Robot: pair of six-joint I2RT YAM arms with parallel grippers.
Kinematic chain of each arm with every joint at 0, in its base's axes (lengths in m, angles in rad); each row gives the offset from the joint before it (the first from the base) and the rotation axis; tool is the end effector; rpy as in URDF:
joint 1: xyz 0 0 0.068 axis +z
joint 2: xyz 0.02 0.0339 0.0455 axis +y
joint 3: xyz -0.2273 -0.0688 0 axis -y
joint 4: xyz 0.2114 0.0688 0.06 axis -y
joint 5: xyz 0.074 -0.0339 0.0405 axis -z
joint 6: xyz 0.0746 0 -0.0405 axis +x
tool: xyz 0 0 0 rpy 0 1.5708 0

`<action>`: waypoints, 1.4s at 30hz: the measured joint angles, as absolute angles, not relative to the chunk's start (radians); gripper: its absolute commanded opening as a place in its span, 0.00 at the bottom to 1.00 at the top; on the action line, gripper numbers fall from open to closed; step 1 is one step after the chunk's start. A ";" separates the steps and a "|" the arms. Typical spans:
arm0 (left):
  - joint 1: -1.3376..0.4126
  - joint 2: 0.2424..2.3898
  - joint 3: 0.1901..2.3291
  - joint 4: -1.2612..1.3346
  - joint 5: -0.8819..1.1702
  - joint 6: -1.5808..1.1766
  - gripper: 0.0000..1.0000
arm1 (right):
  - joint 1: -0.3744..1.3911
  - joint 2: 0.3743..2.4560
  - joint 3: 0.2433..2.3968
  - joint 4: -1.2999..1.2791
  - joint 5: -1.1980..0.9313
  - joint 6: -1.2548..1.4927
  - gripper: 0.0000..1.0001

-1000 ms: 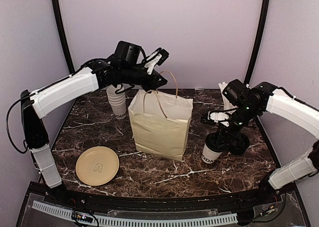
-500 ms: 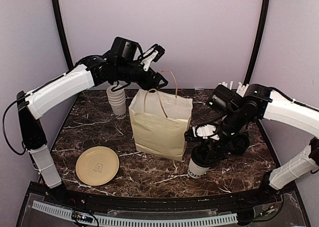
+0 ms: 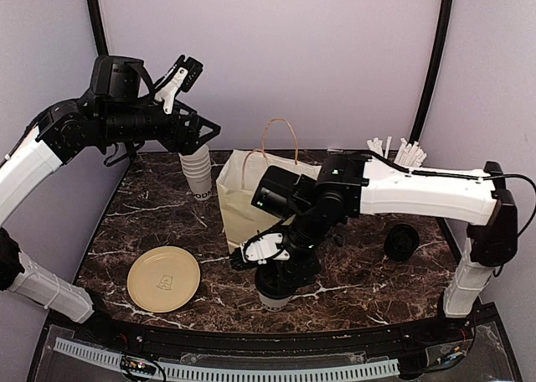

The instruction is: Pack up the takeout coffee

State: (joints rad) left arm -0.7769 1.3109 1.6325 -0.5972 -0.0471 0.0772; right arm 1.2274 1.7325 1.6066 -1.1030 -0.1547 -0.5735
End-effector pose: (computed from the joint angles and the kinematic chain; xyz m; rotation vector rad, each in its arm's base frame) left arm 0.2065 -0.1981 0.4165 0.7439 1.7151 -0.4432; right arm 0.0981 0.3084 0.2317 -2.2527 1.7374 0.3665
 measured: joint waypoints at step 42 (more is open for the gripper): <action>-1.015 1.229 1.431 -0.896 0.163 0.129 0.76 | 1.153 1.559 1.892 -1.266 -0.385 -0.750 0.95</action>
State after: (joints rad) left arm -1.0153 1.2289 1.4307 -0.8963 0.1627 0.1291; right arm 1.1534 1.5585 1.8923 -1.2659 -0.3847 -0.7498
